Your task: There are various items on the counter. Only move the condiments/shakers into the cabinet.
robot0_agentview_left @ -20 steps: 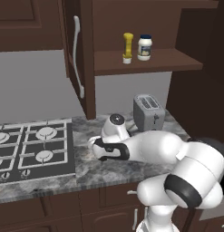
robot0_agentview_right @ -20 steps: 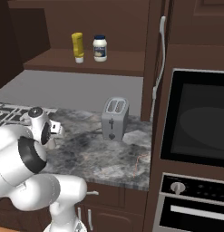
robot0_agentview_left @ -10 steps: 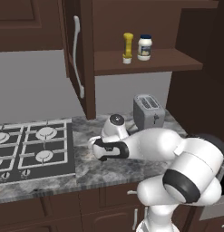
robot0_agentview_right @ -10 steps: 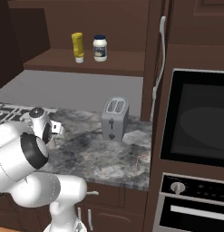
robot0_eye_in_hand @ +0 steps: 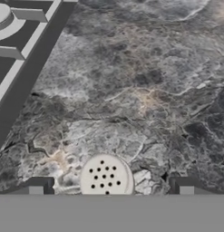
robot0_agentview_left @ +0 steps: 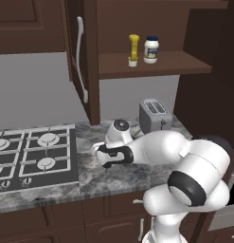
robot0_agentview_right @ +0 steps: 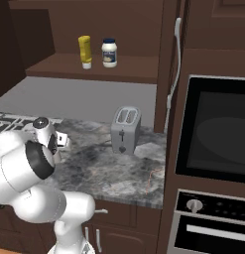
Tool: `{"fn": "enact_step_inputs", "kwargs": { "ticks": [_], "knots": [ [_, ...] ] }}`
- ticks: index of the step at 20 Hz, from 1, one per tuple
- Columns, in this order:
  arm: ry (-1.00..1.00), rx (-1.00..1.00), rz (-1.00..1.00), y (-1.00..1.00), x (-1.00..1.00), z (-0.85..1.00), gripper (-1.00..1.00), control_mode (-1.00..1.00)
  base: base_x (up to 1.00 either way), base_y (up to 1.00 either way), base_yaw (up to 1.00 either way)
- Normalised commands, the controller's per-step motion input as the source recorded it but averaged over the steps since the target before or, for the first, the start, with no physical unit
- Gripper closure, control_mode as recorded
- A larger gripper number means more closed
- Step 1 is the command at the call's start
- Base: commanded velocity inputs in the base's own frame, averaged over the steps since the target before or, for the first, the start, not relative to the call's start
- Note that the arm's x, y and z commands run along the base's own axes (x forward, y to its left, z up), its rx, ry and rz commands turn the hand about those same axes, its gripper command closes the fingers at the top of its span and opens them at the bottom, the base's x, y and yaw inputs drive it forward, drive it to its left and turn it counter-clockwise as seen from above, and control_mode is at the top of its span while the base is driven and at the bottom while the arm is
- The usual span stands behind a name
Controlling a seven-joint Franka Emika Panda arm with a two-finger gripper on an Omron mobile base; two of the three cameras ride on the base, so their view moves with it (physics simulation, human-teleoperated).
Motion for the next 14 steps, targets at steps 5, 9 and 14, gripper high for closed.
{"fn": "enact_step_inputs", "kwargs": {
  "ticks": [5,9,14],
  "knots": [
    [0.00,0.00,0.00,0.10,0.07,-0.06,-1.00,-1.00,0.00,0.00,0.00],
    [0.00,0.00,0.00,0.11,0.11,-0.04,-1.00,-1.00,0.00,0.00,0.00],
    [0.00,0.00,0.00,0.05,0.05,-0.02,1.00,-1.00,0.00,0.00,0.00]
  ]
}}
